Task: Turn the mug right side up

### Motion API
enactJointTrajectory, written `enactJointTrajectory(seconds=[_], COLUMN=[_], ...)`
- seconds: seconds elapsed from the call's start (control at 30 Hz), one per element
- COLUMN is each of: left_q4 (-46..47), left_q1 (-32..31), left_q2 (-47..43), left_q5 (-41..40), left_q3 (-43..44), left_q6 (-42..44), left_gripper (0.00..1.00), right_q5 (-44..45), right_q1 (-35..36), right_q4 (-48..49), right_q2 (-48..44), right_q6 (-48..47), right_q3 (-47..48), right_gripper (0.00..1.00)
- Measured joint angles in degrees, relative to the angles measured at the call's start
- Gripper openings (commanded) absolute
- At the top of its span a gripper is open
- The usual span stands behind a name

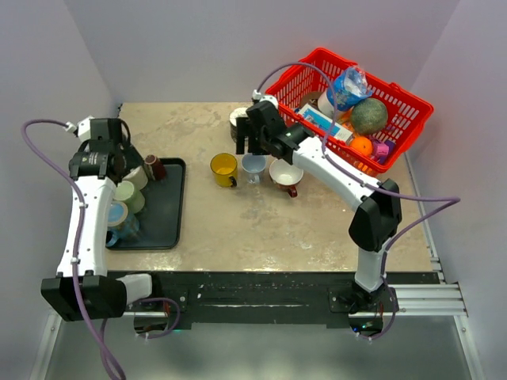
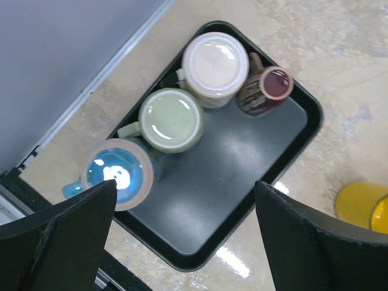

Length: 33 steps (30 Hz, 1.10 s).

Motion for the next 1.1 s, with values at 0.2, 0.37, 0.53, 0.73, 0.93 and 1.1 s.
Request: enactJointTrajectory(seconds=[0.2,0.37,0.53,0.73,0.93,1.1], left_q4=[0.9,1.0,0.4,-1.3,-0.1,4.7], left_q1=[12.3,19.1,21.0,21.9,25.6,28.7], left_q2=[-2.5,-5.9,-9.5,-12.1,-13.2,-13.5], left_q5=[0.9,1.8,2.1,0.8,2.1,4.6], left_q3=[-7.1,-15.0,-19.6,-19.8,-19.8,-22.3], left_q6=[-1.5,-5.2,-9.7,-15.7,-24.3,-35.2], left_gripper=[0.99,0.99,0.99,0.99,0.99,0.97], right_q5=[-1.9,-3.4,-3.9,-4.0,-5.1,-5.3], right_q1=[-2.8,-3.7,-4.8,-5.6,-6.0,-6.7], right_q4=[-0.4,-0.7,-0.8,-1.1,-3.3,-5.9], right_q2=[-1.7,-1.7,-2.4,-4.4,-4.7,-4.6], right_q6=[0.1,0.0,0.0,0.0,-0.5,-1.6], right_q3=[-4.5,-6.2,-6.9,-7.9,-7.2,-4.7], right_gripper=[0.87,0.87,0.87,0.87,0.87,0.87])
